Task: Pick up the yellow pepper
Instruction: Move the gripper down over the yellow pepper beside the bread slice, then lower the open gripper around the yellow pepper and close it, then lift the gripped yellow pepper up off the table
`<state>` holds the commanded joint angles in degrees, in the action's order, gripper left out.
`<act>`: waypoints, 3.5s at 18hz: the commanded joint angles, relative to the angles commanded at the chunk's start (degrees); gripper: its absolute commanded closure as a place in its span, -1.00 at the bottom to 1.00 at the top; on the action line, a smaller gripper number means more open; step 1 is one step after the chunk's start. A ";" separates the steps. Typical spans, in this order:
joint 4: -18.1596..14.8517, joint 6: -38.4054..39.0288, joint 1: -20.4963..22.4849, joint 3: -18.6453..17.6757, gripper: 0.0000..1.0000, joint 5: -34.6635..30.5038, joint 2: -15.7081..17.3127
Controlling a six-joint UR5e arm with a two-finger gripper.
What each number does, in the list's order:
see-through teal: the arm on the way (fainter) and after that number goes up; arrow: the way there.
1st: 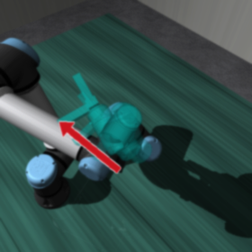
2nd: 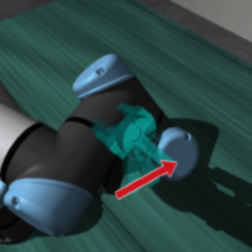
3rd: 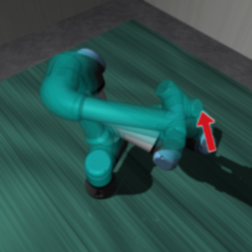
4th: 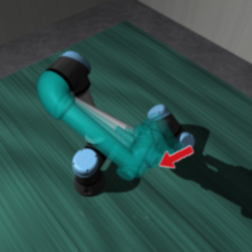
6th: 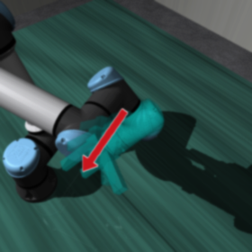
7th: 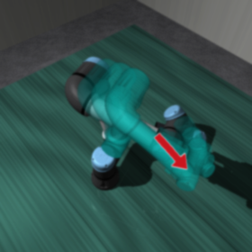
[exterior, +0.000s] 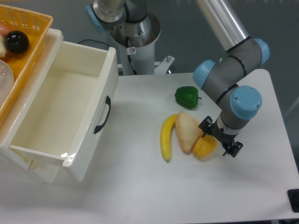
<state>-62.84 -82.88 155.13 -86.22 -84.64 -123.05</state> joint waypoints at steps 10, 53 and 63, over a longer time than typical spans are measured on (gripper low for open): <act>-0.09 0.35 0.18 -1.40 -1.00 -0.09 0.00; -0.09 1.41 0.35 -0.53 0.42 0.26 0.70; -12.82 -3.34 1.23 8.16 0.42 -6.85 2.20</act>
<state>-75.66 -86.22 156.36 -78.06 -91.49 -120.85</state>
